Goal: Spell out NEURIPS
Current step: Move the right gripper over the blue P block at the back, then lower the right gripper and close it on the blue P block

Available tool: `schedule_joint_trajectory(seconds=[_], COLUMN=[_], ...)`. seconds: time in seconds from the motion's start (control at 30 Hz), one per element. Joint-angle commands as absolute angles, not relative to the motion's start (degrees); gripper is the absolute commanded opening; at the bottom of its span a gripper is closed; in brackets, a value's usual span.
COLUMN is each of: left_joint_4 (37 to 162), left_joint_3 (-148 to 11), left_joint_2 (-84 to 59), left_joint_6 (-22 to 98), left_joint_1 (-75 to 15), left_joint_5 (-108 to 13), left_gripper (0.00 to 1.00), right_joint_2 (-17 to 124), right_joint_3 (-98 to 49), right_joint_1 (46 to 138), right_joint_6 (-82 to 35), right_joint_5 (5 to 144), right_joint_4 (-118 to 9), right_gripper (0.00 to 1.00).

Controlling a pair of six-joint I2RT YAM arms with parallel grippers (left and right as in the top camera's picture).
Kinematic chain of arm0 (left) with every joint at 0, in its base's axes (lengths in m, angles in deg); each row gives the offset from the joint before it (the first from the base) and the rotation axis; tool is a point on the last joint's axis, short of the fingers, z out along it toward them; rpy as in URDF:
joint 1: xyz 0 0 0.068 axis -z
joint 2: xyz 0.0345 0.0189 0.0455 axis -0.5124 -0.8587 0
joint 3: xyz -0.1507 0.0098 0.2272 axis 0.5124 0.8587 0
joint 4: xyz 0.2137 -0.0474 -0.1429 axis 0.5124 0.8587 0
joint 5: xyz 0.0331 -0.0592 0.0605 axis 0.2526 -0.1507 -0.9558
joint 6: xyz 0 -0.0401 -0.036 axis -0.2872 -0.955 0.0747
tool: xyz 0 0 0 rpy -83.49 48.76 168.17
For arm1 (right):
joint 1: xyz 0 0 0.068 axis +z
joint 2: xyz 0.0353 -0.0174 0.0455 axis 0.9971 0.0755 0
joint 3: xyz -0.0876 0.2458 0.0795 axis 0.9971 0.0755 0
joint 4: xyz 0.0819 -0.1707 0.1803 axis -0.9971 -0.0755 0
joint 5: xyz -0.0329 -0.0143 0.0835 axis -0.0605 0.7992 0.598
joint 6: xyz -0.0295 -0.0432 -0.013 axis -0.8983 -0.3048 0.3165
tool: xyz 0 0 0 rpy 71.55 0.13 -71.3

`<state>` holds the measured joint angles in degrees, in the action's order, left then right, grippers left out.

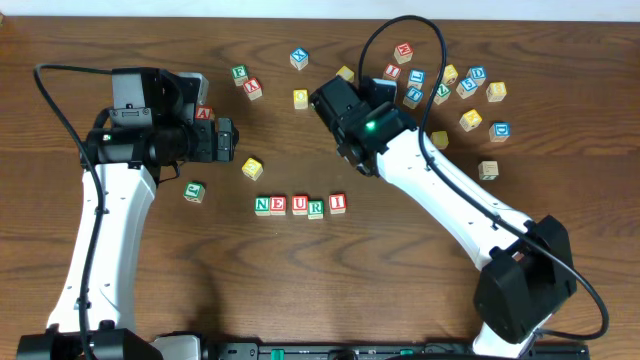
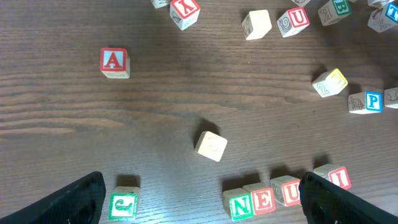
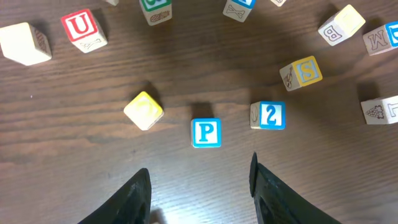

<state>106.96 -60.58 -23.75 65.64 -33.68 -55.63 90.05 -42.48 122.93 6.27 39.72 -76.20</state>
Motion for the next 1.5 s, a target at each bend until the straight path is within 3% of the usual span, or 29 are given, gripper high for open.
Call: schedule_joint_trajectory(seconds=[0.0,0.87,1.47], left_joint_4=[106.9,107.0,106.9], left_joint_3=[-61.9,-61.9,-61.9], left_joint_2=[-23.8,-23.8,-23.8], left_joint_6=[66.8,66.8,66.8], left_joint_1=[-33.8,-33.8,-33.8], left_joint_5=[-54.8,-54.8,-54.8], left_gripper=[0.98,0.98,0.98], right_joint_2=[93.7,105.2,105.4], right_joint_3=[-43.5,-43.5,-43.5], right_joint_1=[121.1,118.3,117.5], right_joint_6=[7.3,9.1,10.0], right_joint_5=[41.4,44.4,44.4], right_joint_4=[-75.5,-73.0,-74.3], right_gripper=[0.46,0.45,0.44])
